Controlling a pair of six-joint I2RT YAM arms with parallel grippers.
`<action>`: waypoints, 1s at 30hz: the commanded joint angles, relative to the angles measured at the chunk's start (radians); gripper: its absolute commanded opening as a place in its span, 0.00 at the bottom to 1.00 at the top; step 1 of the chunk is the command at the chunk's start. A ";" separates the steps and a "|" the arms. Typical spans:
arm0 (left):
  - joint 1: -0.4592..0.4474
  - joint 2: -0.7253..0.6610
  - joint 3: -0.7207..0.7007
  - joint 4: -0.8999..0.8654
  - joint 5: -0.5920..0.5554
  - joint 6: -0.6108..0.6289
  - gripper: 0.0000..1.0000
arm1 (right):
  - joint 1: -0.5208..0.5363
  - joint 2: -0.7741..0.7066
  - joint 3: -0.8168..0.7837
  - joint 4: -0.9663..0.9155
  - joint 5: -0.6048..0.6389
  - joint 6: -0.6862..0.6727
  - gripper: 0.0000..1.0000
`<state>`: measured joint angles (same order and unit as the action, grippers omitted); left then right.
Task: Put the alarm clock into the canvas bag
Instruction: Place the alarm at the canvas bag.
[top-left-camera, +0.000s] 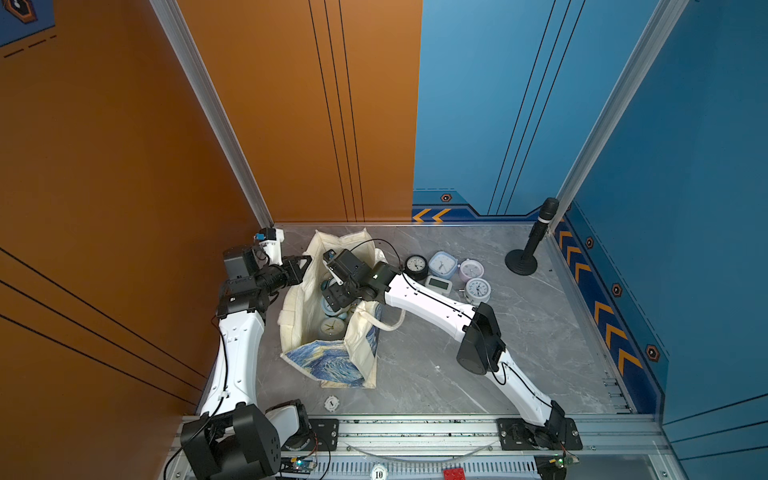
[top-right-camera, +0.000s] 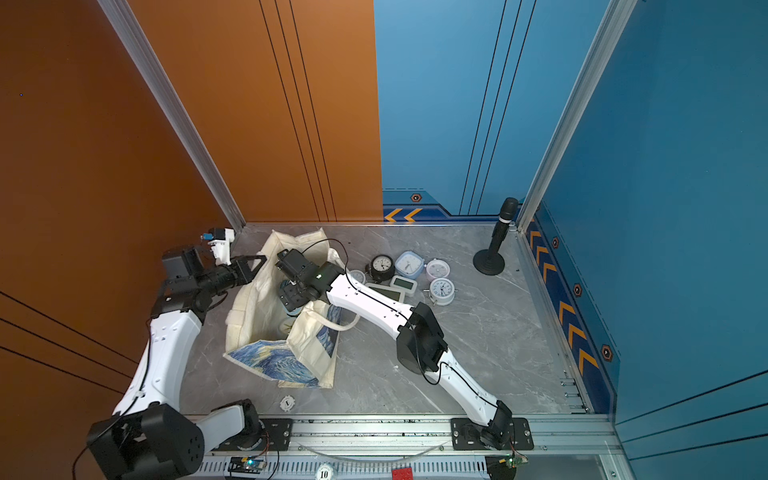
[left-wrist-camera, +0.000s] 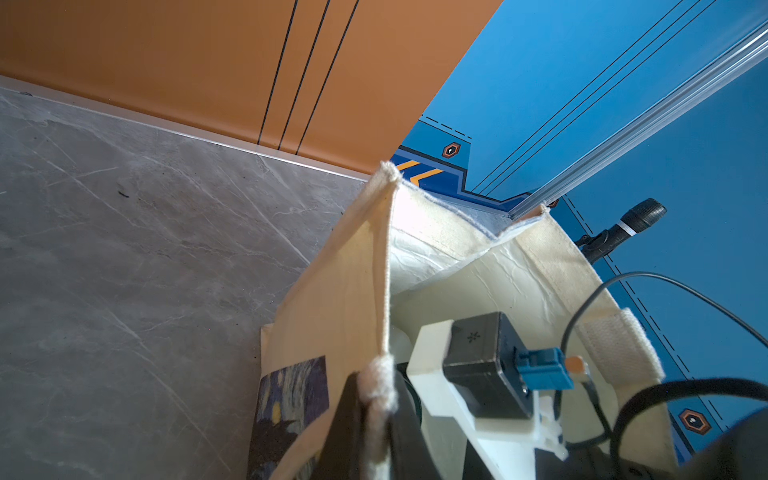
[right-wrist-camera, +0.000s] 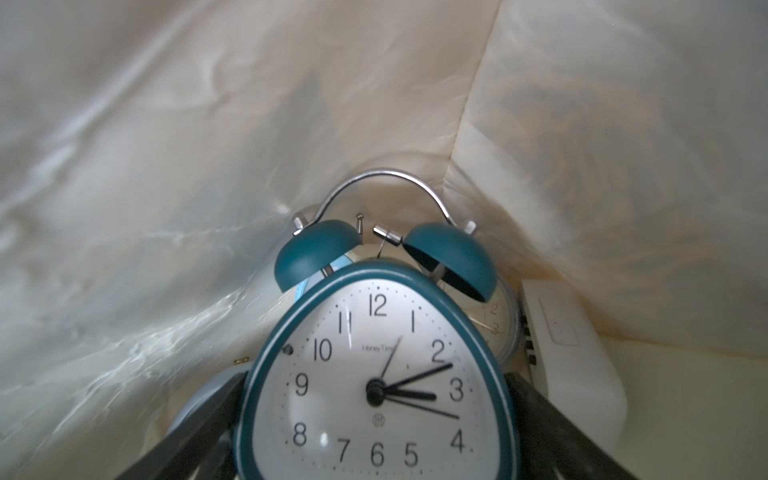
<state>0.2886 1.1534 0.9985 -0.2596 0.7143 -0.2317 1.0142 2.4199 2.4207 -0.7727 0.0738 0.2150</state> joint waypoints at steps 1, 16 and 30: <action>-0.002 -0.020 -0.009 0.010 0.010 0.011 0.00 | -0.003 -0.042 0.015 -0.038 -0.008 0.020 0.98; 0.001 -0.022 -0.011 0.010 -0.001 0.011 0.00 | 0.018 -0.227 0.014 -0.049 0.007 0.012 1.00; 0.011 -0.018 -0.014 0.009 -0.022 0.004 0.00 | -0.028 -0.440 -0.110 -0.053 0.075 -0.013 0.99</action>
<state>0.2893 1.1515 0.9985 -0.2584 0.7059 -0.2321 1.0111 2.0331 2.3474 -0.7940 0.1032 0.2157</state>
